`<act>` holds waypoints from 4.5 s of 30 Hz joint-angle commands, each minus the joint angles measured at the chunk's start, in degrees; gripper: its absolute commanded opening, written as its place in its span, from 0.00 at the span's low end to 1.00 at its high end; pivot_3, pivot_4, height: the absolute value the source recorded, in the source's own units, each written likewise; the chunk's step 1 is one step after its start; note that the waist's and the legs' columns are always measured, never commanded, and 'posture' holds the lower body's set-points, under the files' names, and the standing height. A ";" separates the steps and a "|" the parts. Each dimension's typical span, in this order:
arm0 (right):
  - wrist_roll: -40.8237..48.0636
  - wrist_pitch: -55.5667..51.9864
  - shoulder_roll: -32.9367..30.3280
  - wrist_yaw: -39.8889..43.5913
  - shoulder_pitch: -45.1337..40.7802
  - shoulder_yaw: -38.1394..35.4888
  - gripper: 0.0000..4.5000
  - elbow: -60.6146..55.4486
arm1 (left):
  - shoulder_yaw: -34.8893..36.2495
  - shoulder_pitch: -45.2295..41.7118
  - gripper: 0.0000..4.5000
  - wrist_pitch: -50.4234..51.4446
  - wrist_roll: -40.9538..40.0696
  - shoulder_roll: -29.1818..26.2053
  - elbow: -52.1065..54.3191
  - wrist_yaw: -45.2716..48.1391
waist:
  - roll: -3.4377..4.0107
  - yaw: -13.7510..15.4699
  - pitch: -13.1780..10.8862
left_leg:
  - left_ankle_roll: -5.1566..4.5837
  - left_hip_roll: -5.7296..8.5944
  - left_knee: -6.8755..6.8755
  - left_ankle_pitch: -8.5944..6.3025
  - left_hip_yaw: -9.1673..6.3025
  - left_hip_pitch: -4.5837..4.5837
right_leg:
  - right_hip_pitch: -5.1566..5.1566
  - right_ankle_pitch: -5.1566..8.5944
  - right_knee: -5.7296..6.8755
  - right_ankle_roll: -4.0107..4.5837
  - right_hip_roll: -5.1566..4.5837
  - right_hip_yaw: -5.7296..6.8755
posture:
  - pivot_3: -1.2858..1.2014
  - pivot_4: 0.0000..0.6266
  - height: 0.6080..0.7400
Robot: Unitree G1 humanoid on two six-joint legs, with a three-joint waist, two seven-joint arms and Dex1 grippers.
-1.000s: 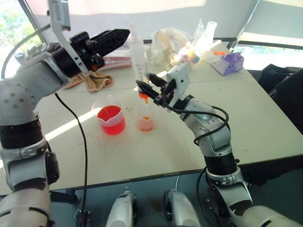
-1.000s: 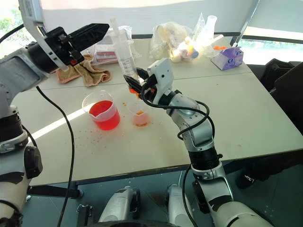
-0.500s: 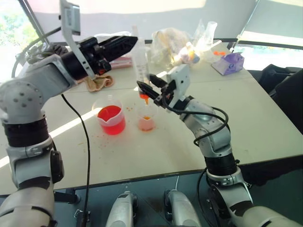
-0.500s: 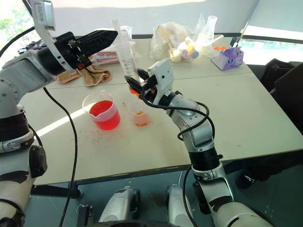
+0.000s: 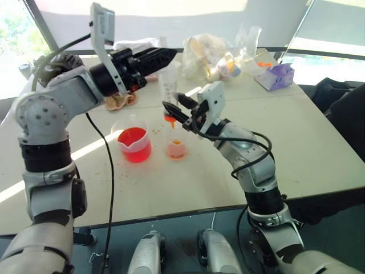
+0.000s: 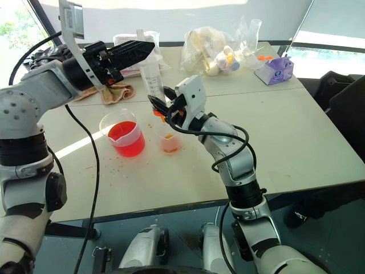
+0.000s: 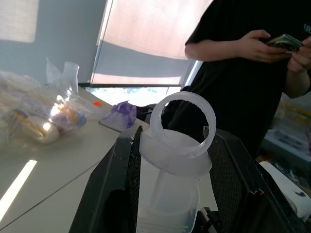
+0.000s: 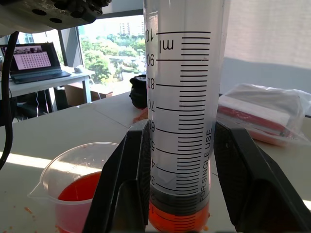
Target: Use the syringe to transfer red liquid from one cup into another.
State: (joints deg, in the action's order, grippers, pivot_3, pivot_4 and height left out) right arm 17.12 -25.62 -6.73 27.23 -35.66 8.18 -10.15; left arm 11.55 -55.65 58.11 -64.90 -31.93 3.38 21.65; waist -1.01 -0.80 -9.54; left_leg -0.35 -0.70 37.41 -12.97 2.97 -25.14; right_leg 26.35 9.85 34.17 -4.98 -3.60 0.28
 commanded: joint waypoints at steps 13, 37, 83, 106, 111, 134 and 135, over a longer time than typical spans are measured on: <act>0.77 0.04 0.09 -0.32 -0.28 -0.21 0.29 -3.86 | -2.42 -0.10 0.32 0.35 5.61 0.40 3.27 4.84 | 0.00 -0.01 0.00 | 0.00 0.00 0.00 0.00 0.00 0.00 | 0.00 0.00 0.01 0.00 0.00 0.00 | 0.52 0.24 1.00; 7.41 -10.70 -3.19 -1.23 -1.48 -4.32 0.29 -14.29 | -3.03 6.06 0.32 1.15 9.12 0.74 5.37 6.97 | 0.00 0.03 0.00 | -0.01 -0.01 0.04 0.00 -0.01 0.01 | -0.01 0.00 0.03 0.00 0.00 -0.01 | 0.52 0.24 1.00; 17.60 -20.13 -4.11 -5.13 -0.01 -6.35 0.29 -17.71 | 3.18 2.03 0.99 1.87 4.70 -0.84 5.31 6.60 | -0.08 0.01 -0.01 | -0.01 -0.03 0.08 0.00 -0.02 0.02 | -0.03 0.05 0.06 0.08 0.02 -0.01 | 0.52 0.24 1.00; 13.82 -15.79 -4.13 -3.86 2.90 -3.67 0.29 -12.04 | 5.40 2.25 0.83 2.39 2.25 -4.65 6.10 3.17 | -0.08 0.06 -0.01 | -0.01 -0.03 0.10 0.00 -0.02 0.02 | -0.04 0.01 0.06 0.01 0.02 -0.01 | 0.52 0.24 1.00; 14.00 -16.14 -4.19 -3.97 2.77 -3.38 0.29 -13.25 | 2.62 2.61 0.48 0.95 5.60 -4.08 5.44 5.24 | -0.08 0.08 -0.01 | -0.01 -0.02 0.10 0.00 -0.02 0.02 | -0.04 0.05 0.06 0.08 0.02 -0.01 | 0.52 0.24 1.00; 14.19 -17.54 -4.87 -4.25 4.16 -2.68 0.29 -15.59 | 2.17 0.61 0.01 0.83 8.21 -1.99 3.88 9.14 | -0.08 0.01 -0.01 | -0.01 -0.03 0.11 0.00 -0.02 0.02 | -0.04 0.05 0.06 0.08 0.02 -0.01 | 0.52 0.24 1.00; 14.11 -17.49 -4.99 -4.25 4.23 -2.77 0.29 -15.51 | 2.57 0.79 0.01 1.01 8.08 -2.21 4.09 8.92 | -0.08 0.01 -0.01 | -0.01 -0.03 0.12 0.00 -0.02 0.02 | -0.04 0.05 0.06 0.07 0.02 -0.01 | 0.52 0.24 1.00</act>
State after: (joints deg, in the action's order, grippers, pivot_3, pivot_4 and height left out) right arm 30.65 -43.48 -11.77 22.97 -31.36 5.87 -23.40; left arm 12.17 -54.14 59.37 -55.78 -33.29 5.66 30.45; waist -1.09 -0.79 -9.55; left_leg -0.36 -0.73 37.52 -12.97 2.95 -25.12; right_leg 26.30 9.90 34.24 -4.90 -3.58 0.27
